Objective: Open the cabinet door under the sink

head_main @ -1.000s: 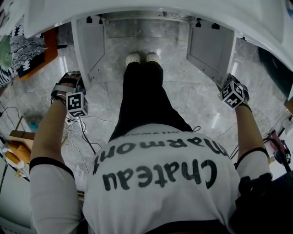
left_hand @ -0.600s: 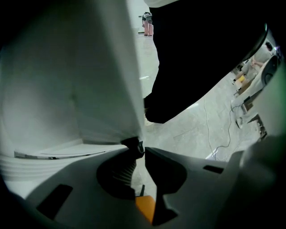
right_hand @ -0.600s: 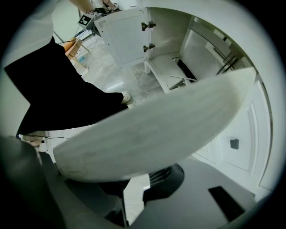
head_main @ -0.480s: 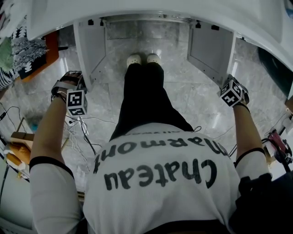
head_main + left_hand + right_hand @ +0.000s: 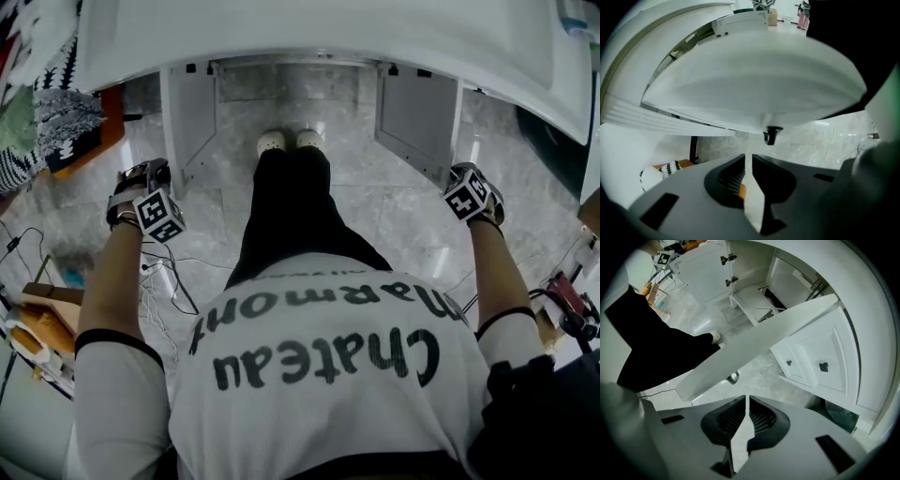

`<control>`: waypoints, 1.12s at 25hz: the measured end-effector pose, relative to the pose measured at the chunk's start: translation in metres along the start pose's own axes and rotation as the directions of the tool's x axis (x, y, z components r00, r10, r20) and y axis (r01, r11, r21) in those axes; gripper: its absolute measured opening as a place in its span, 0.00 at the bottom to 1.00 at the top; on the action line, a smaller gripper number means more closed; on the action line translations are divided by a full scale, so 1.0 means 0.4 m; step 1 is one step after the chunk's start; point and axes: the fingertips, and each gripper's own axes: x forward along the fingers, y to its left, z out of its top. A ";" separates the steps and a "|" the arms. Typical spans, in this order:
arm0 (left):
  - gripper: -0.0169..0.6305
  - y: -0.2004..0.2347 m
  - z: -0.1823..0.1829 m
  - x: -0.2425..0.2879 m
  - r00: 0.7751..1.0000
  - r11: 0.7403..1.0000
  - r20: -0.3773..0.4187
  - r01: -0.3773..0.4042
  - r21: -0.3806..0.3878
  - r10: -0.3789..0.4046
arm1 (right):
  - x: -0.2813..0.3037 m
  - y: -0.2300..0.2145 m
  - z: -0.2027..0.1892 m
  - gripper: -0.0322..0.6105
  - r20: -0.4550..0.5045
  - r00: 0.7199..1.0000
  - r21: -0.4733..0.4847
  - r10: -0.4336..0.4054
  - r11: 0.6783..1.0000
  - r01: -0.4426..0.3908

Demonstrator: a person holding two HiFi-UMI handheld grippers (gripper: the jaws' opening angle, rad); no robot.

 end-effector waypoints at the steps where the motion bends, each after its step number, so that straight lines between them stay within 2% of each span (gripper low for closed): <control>1: 0.10 0.010 0.008 -0.007 1.000 1.000 0.008 -0.010 -0.025 0.010 | -0.008 -0.007 0.001 0.10 0.005 1.000 0.013 -0.006 1.000 0.006; 5: 0.09 0.046 0.026 -0.030 0.997 0.987 0.033 -0.067 -0.145 0.072 | -0.035 -0.019 0.001 0.10 0.030 0.999 0.072 -0.018 0.997 0.015; 10: 0.08 0.075 0.048 -0.073 0.990 0.956 0.053 -0.113 -0.271 0.132 | -0.076 -0.026 -0.009 0.10 0.064 0.997 0.145 -0.042 0.989 0.032; 12: 0.08 0.080 0.035 -0.091 0.989 0.927 0.027 -0.127 -0.353 0.146 | -0.099 -0.036 -0.010 0.10 0.094 0.993 0.193 -0.075 0.980 0.056; 13: 0.08 0.082 0.022 -0.099 0.988 0.896 0.007 -0.134 -0.423 0.151 | -0.111 -0.042 -0.010 0.10 0.112 0.989 0.225 -0.096 0.972 0.069; 14: 0.08 0.084 0.007 -0.107 0.988 0.849 -0.013 -0.141 -0.509 0.156 | -0.124 -0.048 -0.009 0.10 0.133 0.984 0.263 -0.117 0.962 0.079; 15: 0.08 0.087 -0.005 -0.117 0.986 0.785 -0.031 -0.147 -0.602 0.161 | -0.137 -0.056 -0.004 0.10 0.158 0.978 0.309 -0.136 0.948 0.082; 17: 0.08 0.093 -0.019 -0.140 0.984 0.628 -0.043 -0.145 -0.764 0.175 | -0.163 -0.073 0.011 0.09 0.218 0.961 0.426 -0.172 0.902 0.065; 18: 0.08 0.098 -0.020 -0.153 0.982 0.556 -0.040 -0.139 -0.819 0.187 | -0.176 -0.083 0.017 0.08 0.245 0.950 0.492 -0.193 0.869 0.050; 20: 0.08 0.113 -0.017 -0.181 0.975 0.443 -0.028 -0.126 -0.888 0.220 | -0.201 -0.118 0.021 0.08 0.293 0.921 0.616 -0.257 0.787 0.024; 22: 0.06 0.149 -0.020 -0.212 0.962 0.346 -0.019 -0.116 -0.931 0.272 | -0.229 -0.164 0.017 0.08 0.321 0.885 0.729 -0.336 0.685 -0.004; 25: 0.04 0.214 -0.038 -0.269 0.936 0.208 -0.014 -0.093 -0.974 0.352 | -0.280 -0.215 -0.007 0.08 0.331 0.836 0.857 -0.438 0.511 -0.072; 26: 0.04 0.218 -0.039 -0.292 0.930 0.167 -0.006 -0.072 -0.983 0.366 | -0.304 -0.218 -0.016 0.08 0.347 0.817 0.878 -0.461 0.466 -0.110; 27: 0.04 0.221 -0.038 -0.315 0.925 0.134 0.005 -0.050 -0.990 0.381 | -0.331 -0.221 -0.019 0.08 0.371 0.793 0.888 -0.483 0.434 -0.151; 28: 0.04 0.228 -0.034 -0.334 0.917 0.114 0.016 -0.033 -0.993 0.398 | -0.359 -0.225 -0.015 0.08 0.398 0.765 0.890 -0.506 0.415 -0.188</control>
